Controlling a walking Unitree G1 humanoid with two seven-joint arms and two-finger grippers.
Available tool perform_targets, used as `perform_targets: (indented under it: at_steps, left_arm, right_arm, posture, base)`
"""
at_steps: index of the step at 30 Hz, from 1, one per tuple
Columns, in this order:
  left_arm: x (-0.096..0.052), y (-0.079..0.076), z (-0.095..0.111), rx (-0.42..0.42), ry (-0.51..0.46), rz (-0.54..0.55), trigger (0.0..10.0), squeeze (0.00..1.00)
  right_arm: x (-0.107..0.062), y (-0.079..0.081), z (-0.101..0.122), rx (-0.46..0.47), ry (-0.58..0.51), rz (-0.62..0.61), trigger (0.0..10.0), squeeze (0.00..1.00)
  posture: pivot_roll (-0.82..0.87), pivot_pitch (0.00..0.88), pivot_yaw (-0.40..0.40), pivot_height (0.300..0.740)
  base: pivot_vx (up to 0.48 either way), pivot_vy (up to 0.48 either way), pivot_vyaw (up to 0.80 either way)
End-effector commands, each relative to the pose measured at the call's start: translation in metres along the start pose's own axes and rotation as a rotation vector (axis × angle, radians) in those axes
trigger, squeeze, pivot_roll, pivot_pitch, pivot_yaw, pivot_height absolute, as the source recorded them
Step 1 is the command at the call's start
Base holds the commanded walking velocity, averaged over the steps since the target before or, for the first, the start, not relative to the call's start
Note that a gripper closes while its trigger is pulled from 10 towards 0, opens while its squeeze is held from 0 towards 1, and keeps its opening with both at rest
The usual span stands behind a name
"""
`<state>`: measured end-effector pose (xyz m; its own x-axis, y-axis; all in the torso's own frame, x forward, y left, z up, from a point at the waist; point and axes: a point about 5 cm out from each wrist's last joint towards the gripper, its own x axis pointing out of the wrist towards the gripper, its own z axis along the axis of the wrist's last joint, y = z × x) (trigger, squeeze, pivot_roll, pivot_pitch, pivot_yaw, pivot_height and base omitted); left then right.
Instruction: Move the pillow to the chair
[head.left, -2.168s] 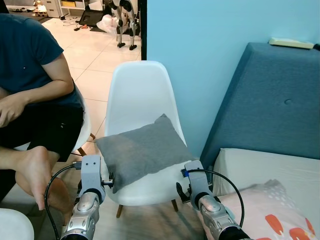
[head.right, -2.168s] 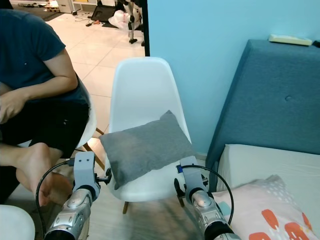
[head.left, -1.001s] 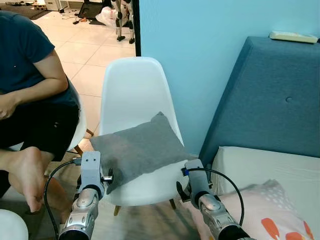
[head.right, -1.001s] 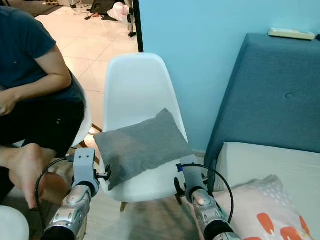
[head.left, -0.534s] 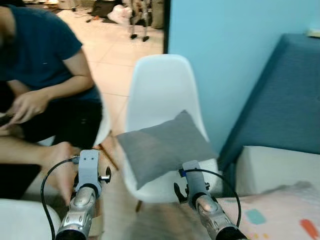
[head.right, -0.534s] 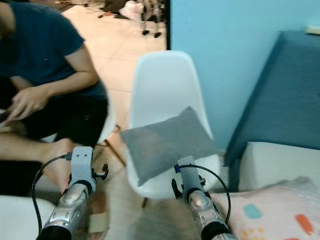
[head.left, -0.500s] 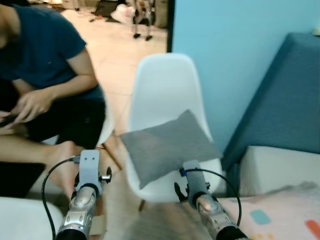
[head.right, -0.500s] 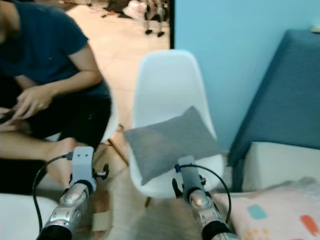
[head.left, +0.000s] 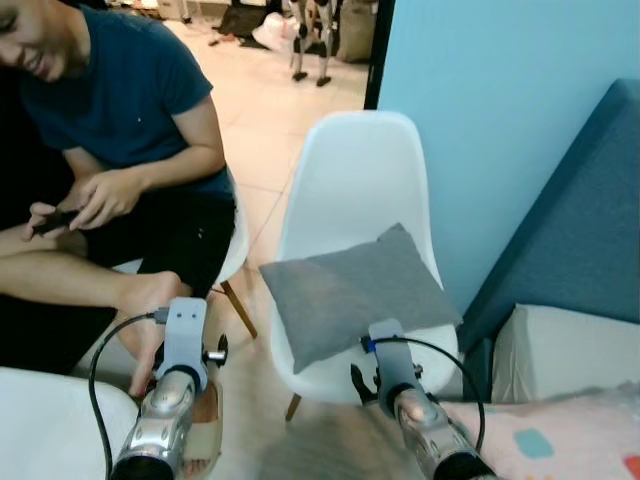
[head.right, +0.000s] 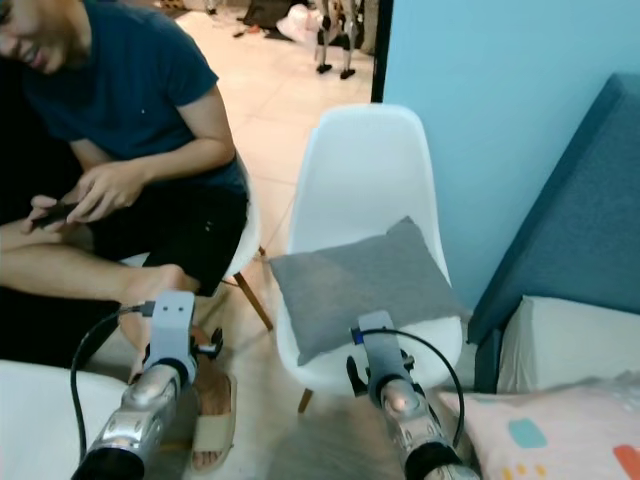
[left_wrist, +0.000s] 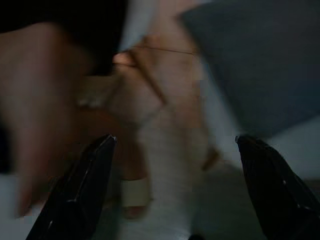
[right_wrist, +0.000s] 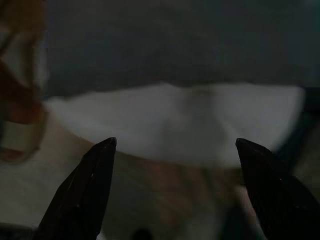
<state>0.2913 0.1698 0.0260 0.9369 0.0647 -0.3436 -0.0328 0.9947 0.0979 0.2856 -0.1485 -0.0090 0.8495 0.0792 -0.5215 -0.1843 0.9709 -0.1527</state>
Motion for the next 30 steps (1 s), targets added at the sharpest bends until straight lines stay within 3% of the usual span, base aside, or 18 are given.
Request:
perform_targets:
  at_steps: [1,30]
  left_arm:
    - [-0.0015,0.0032,-0.0041,0.014,0.009,0.014,10.0,0.0]
    - [-0.005,0.0111,-0.0082,-0.025,-0.005,0.046,10.0,0.0]
  right_arm:
    - [-0.0014,0.0039,-0.0075,0.01,0.029,0.006,10.0,0.0]
    - [-0.0022,-0.0002,-0.0119,0.008,0.034,-0.005,10.0,0.0]
  posture:
    - [0.05,0.082,0.014,0.74]
    - [0.05,0.032,-0.002,0.74]
  base:
    - [0.0,0.0,0.0]
    - [0.0,0.014,0.0]
